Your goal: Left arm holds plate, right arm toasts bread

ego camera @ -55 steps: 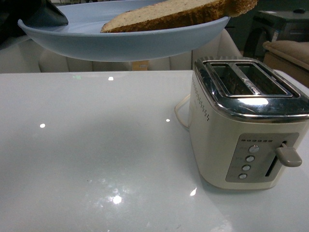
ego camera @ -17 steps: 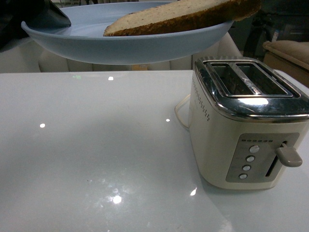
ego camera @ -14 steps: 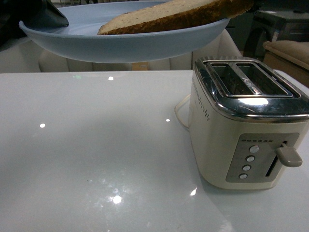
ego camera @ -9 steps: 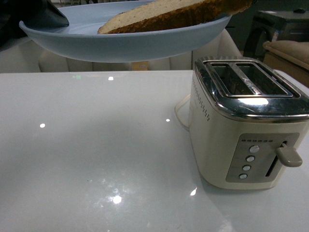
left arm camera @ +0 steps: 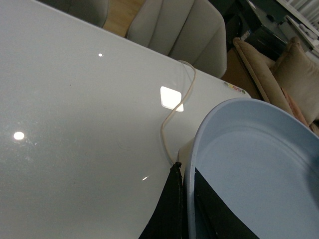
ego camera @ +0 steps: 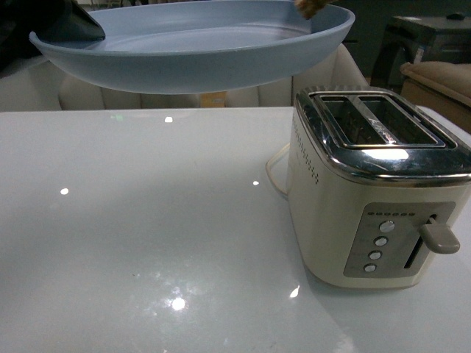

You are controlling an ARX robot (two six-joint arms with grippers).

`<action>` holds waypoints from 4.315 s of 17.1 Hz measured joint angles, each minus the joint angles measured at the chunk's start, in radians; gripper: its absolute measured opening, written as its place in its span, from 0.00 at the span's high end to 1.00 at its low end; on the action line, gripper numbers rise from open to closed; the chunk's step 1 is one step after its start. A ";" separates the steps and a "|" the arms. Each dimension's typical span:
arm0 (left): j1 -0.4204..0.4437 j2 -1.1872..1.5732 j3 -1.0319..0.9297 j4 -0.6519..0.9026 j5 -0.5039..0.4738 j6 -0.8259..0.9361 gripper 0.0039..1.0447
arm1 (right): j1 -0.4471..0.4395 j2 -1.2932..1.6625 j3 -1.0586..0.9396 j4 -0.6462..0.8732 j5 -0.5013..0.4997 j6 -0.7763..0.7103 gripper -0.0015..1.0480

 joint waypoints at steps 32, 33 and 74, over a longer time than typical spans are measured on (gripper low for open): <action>0.000 0.000 0.000 0.000 0.000 0.000 0.97 | -0.055 0.345 0.049 -0.005 0.072 -0.290 0.98; 0.000 0.000 0.000 0.000 0.000 0.000 0.97 | -0.048 0.365 0.073 -0.023 0.072 -0.285 0.98; -0.001 0.000 0.000 0.001 0.000 0.000 0.97 | -0.298 -0.515 -0.774 0.493 -0.078 -0.563 0.86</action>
